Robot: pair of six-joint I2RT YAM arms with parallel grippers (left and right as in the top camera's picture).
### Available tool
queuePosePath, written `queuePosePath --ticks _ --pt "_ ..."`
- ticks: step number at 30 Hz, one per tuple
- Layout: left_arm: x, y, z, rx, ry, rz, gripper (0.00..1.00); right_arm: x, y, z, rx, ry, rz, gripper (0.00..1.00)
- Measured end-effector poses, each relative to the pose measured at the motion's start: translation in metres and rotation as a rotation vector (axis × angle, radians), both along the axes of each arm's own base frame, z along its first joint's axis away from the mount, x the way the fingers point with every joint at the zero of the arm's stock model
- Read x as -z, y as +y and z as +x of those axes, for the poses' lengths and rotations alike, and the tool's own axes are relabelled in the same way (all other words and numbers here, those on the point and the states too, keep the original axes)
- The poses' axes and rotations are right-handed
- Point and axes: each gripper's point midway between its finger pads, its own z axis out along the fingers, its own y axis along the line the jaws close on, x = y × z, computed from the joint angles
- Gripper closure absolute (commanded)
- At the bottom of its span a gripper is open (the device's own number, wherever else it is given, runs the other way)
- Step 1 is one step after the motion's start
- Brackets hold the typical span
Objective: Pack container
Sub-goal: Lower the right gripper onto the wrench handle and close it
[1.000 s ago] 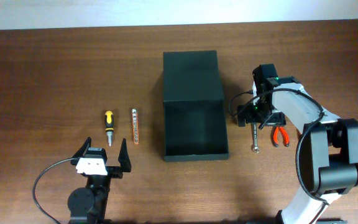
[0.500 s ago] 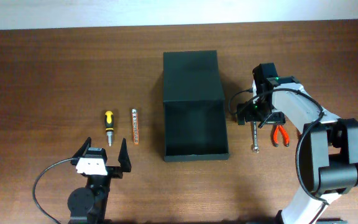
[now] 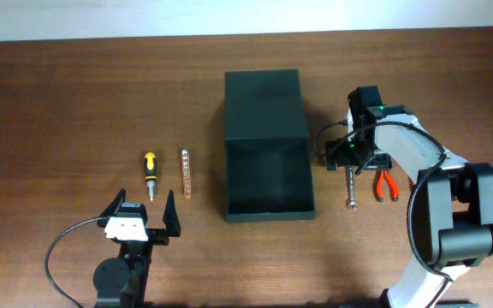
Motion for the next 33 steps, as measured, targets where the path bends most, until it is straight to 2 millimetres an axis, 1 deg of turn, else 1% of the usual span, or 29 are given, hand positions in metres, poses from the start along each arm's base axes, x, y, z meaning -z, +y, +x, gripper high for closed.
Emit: queuePosePath --ticks 9,25,29,33 --pt "0.000 0.000 0.000 0.000 0.000 0.000 0.01 0.010 0.000 -0.002 0.000 0.026 -0.002 0.01" --pt "0.000 0.000 0.000 0.000 0.000 0.000 0.01 0.010 0.000 -0.002 -0.018 0.027 -0.003 0.01" --pt "0.000 0.000 0.000 0.000 0.000 0.000 0.01 0.015 0.000 -0.006 -0.020 0.033 0.001 0.01" --pt "0.000 0.000 0.000 0.000 0.000 0.000 0.01 0.014 0.001 -0.006 -0.022 0.029 0.004 0.01"
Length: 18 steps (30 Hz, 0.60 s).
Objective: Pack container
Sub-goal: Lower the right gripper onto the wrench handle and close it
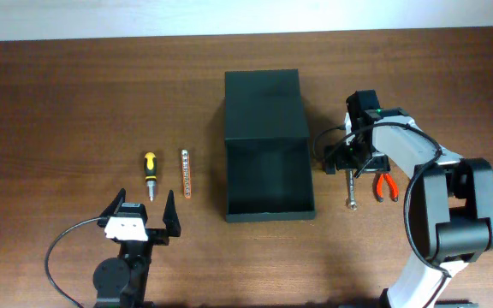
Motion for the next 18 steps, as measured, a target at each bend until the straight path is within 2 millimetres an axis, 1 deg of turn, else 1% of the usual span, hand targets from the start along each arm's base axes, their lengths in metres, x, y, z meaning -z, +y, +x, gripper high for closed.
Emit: queuePosePath --ticks 7,8,9,11,12,17,18 --pt "0.0000 0.0000 0.0000 0.000 0.000 0.000 0.01 0.0000 0.0001 0.0010 0.016 -0.004 0.001 0.00" --pt "0.0000 0.0000 0.0000 0.000 0.000 0.000 0.01 0.0000 0.0000 0.0011 0.018 -0.005 0.001 0.06" --pt "0.0000 0.0000 0.0000 0.000 0.000 0.000 0.01 0.0000 0.0000 0.0013 0.020 -0.005 0.001 0.16" --pt "0.0000 0.0000 0.0000 0.000 0.000 0.000 0.01 0.0000 0.0000 0.0025 0.029 -0.010 0.001 0.23" --pt "0.0000 0.0000 0.0000 0.000 0.000 0.000 0.01 0.0000 0.0001 0.0028 0.029 -0.011 0.002 0.29" --pt "0.0000 0.0000 0.0000 0.000 0.000 0.000 0.01 0.0000 0.0001 0.0025 0.030 -0.010 0.002 0.42" --pt "0.0000 0.0000 0.0000 0.000 0.000 0.000 0.01 0.0000 0.0001 0.0024 0.029 -0.010 0.002 0.46"
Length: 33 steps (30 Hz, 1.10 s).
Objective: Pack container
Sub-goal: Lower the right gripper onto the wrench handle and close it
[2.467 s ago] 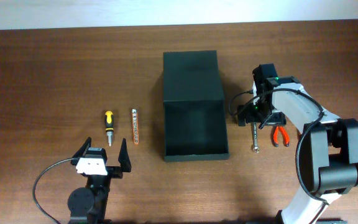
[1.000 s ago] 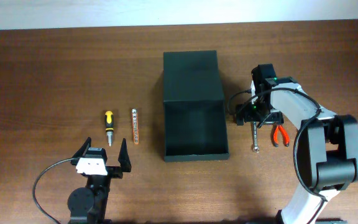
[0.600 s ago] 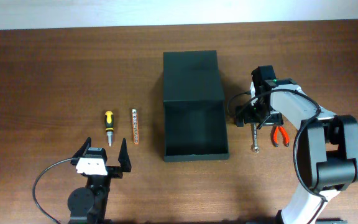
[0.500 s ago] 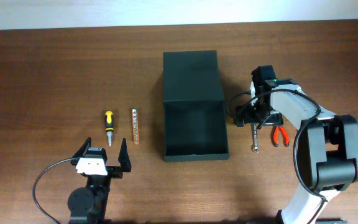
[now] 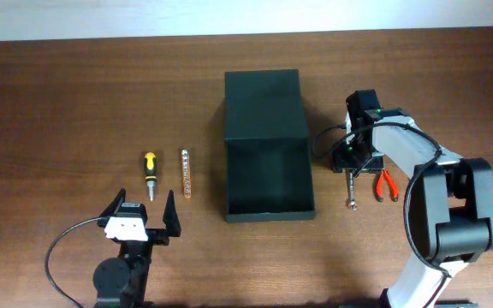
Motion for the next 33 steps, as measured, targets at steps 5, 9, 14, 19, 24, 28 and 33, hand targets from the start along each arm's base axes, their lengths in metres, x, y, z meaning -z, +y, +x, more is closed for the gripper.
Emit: queuePosePath --ticks 5,9,14,19,24,28,33 --pt "0.0000 0.0000 0.0000 0.000 0.000 0.000 0.01 0.0000 0.0001 -0.0007 -0.002 0.003 0.000 0.61" --pt "0.0000 0.0000 0.0000 0.000 0.000 0.000 0.01 0.0000 0.0001 -0.0007 -0.001 0.003 0.000 0.66" --pt "0.0000 0.0000 0.0000 0.000 0.000 0.000 0.01 0.0000 0.0001 -0.0008 -0.003 0.003 0.001 0.78" --pt "0.0000 0.0000 0.0000 0.000 0.000 0.000 0.01 0.0000 0.0001 -0.0007 0.000 0.003 0.001 0.79" --pt "0.0000 0.0000 0.0000 0.000 0.000 0.000 0.01 0.0000 0.0002 -0.0008 -0.001 0.003 0.001 0.88" --pt "0.0000 0.0000 0.0000 0.000 0.000 0.000 0.01 0.0000 0.0001 -0.0008 -0.001 0.003 0.001 0.92" --pt "0.0000 0.0000 0.0000 0.000 0.000 0.000 0.01 -0.0003 -0.0001 -0.0012 0.000 0.004 0.000 0.96"
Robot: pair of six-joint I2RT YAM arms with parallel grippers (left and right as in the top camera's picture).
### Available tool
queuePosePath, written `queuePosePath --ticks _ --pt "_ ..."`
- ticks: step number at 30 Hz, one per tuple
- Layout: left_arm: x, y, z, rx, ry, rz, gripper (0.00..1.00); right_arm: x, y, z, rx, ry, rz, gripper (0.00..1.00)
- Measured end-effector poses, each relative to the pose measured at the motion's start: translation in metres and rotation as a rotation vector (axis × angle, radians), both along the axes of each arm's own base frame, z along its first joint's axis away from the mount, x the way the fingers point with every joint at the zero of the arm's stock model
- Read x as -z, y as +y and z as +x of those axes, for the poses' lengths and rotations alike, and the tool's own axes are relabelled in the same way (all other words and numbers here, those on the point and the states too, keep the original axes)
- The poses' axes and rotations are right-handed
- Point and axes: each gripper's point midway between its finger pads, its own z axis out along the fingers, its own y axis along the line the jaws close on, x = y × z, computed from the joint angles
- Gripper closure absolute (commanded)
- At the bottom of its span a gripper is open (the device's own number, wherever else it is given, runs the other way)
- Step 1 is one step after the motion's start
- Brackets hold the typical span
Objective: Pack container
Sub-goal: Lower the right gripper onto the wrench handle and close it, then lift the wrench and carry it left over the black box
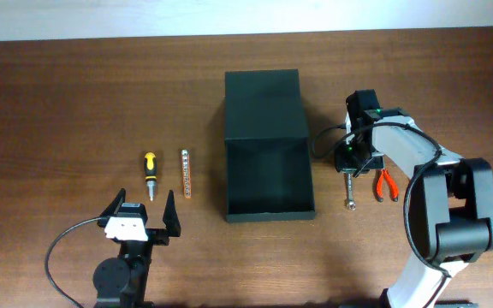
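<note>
An open black container point(264, 184) stands at the table's middle, its lid part toward the far side. My right gripper point(352, 166) is down at the upper end of a slim metal wrench point(348, 192) just right of the container, its fingers drawn in on the wrench's shaft. Red-handled pliers point(387, 185) lie right of the wrench. On the left lie a yellow-and-black screwdriver point(150, 174) and a thin perforated metal strip point(186, 174). My left gripper point(144, 224) rests open near the front edge, below the screwdriver, holding nothing.
The right arm's cable point(325, 135) loops close to the container's right wall. The left arm's cable point(58, 248) curls at the front left. Bare wooden table point(75, 94) spreads across the far left and far right.
The right gripper's fingers have drawn slightly closer around the wrench's upper end. The wrench, pliers, left arm and left-side tools lie where they were.
At first my right gripper stood spread wide over the wrench's upper end beside the container. It then sat slightly lower with the fingers still apart, then narrowed around the shaft. Now it is shut on the wrench, which still lies on the table. The left arm stayed still.
</note>
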Motion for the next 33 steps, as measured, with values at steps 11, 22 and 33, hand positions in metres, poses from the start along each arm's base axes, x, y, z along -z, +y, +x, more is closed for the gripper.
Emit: queuePosePath --ticks 11,22,33 --pt "0.000 0.000 0.000 0.000 0.000 0.000 0.01 -0.011 -0.002 -0.010 -0.001 0.063 -0.014 0.96" --pt "0.000 0.000 0.000 0.000 0.000 0.000 0.01 -0.137 -0.013 0.051 -0.007 -0.100 -0.093 0.96" --pt "0.000 0.000 0.000 0.000 0.000 0.000 0.01 -0.263 0.012 0.053 -0.023 -0.281 0.005 0.96"
